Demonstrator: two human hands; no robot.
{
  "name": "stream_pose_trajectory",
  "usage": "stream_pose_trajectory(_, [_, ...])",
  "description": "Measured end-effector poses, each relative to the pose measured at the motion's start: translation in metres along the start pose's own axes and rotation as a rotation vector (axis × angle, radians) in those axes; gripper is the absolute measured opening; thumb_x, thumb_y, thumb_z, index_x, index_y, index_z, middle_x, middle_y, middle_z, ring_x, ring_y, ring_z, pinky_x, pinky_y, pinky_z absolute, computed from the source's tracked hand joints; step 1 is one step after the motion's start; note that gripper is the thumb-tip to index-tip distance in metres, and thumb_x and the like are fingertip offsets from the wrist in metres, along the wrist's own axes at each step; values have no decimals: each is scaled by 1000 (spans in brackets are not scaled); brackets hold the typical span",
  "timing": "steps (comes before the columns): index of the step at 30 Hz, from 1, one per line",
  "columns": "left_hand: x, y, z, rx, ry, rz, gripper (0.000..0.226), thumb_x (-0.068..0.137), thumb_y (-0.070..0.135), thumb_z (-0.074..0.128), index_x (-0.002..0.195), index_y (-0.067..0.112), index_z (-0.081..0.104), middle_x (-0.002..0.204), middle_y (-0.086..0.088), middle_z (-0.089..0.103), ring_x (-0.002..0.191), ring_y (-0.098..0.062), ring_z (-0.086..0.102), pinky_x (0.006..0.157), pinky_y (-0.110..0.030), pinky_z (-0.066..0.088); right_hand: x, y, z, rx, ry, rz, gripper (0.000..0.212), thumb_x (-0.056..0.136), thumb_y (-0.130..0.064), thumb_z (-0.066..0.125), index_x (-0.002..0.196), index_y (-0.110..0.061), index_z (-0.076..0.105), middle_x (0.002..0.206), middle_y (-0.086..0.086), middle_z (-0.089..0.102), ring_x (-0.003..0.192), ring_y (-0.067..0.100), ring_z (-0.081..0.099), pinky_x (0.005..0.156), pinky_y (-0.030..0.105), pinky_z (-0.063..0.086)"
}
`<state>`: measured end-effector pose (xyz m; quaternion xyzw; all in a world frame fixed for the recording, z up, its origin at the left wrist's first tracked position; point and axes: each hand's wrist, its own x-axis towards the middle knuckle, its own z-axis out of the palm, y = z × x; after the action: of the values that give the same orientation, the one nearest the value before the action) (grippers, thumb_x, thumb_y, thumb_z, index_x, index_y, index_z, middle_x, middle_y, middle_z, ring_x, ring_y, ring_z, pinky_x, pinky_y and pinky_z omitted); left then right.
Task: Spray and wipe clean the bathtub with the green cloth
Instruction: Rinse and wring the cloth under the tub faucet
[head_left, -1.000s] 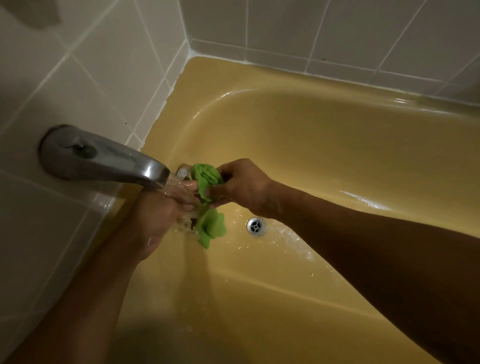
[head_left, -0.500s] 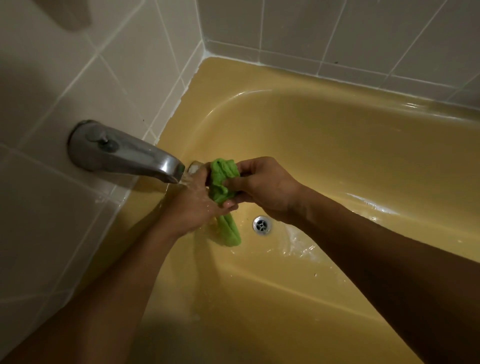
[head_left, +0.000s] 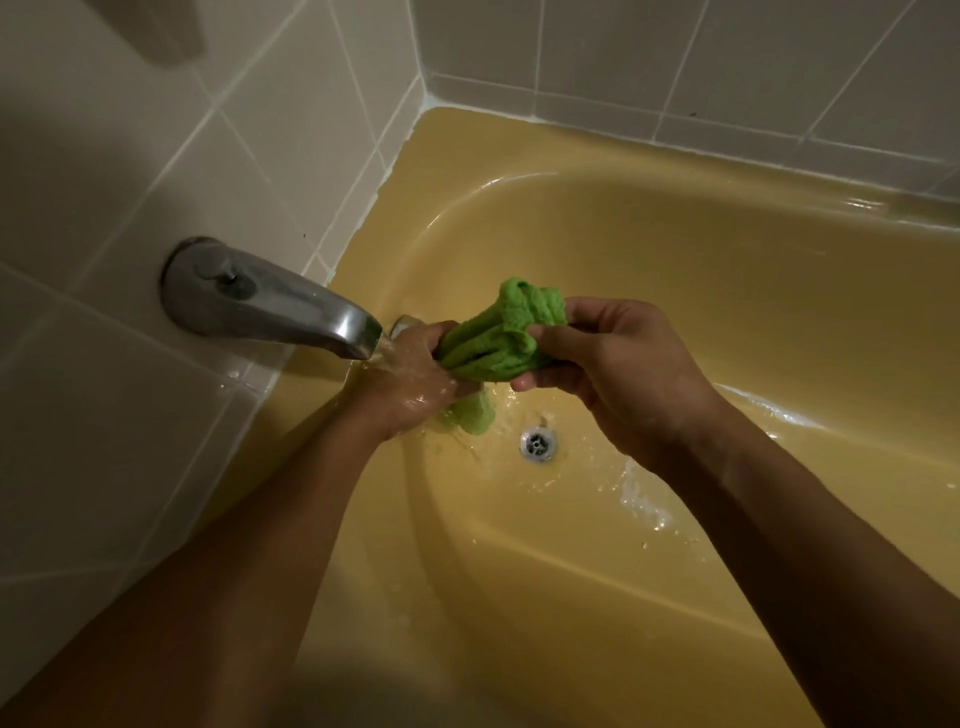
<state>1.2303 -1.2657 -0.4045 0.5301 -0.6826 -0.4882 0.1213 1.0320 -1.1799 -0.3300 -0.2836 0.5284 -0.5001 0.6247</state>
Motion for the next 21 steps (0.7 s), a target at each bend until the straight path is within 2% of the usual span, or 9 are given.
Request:
stream_pose_trajectory(2, [-1, -1, -1, 41, 14, 17, 26, 71, 35, 85, 94, 35, 72, 107, -1, 64, 92, -21, 72, 75, -37, 63, -2, 2, -4, 20, 13, 9, 18, 97, 6, 56, 109, 13, 68, 99, 26, 75, 87, 37, 75, 75, 32, 62])
stream_pose_trajectory(8, [-2, -2, -4, 116, 16, -18, 36, 56, 55, 70, 91, 53, 62, 110, 2, 55, 92, -17, 67, 76, -42, 64, 3, 7, -19, 98, 73, -17, 20, 99, 4, 54, 109, 15, 67, 102, 28, 74, 85, 35, 73, 72, 30, 60])
stream_pose_trajectory(10, [-2, -2, -3, 151, -1, -28, 32, 62, 52, 74, 91, 44, 64, 101, 5, 56, 87, -17, 66, 78, -47, 63, 3, 8, -26, 120, 83, -28, 19, 99, 4, 53, 107, 15, 67, 101, 27, 74, 82, 31, 73, 70, 28, 59])
stream_pose_trajectory(13, [0, -8, 1, 129, -32, -58, 20, 79, 32, 81, 94, 27, 68, 90, 4, 59, 83, -16, 66, 82, -49, 61, 6, 13, -35, 155, 110, -27, 18, 99, 4, 53, 102, 12, 69, 95, 23, 74, 75, 27, 70, 65, 27, 57])
stream_pose_trajectory(15, [-1, -11, 1, 119, -39, -63, 23, 75, 33, 79, 95, 32, 67, 87, -2, 67, 79, -21, 71, 74, -50, 63, 10, 15, -45, 187, 151, -21, 18, 99, 3, 54, 101, 12, 69, 93, 22, 73, 72, 25, 68, 61, 27, 55])
stream_pose_trajectory(18, [-3, -16, -1, 139, -49, -58, 32, 70, 40, 78, 98, 47, 64, 89, 7, 70, 79, -14, 72, 69, -41, 64, 17, 19, -66, 200, 230, -17, 17, 98, 2, 56, 101, 13, 68, 95, 23, 72, 73, 25, 67, 59, 26, 54])
stream_pose_trajectory(21, [-6, -10, -1, 129, -35, -36, 33, 69, 42, 80, 97, 49, 64, 88, 20, 66, 78, -5, 70, 70, -36, 64, 22, 27, -80, 180, 294, 22, 15, 98, 0, 58, 99, 11, 69, 94, 22, 74, 77, 26, 70, 61, 27, 56])
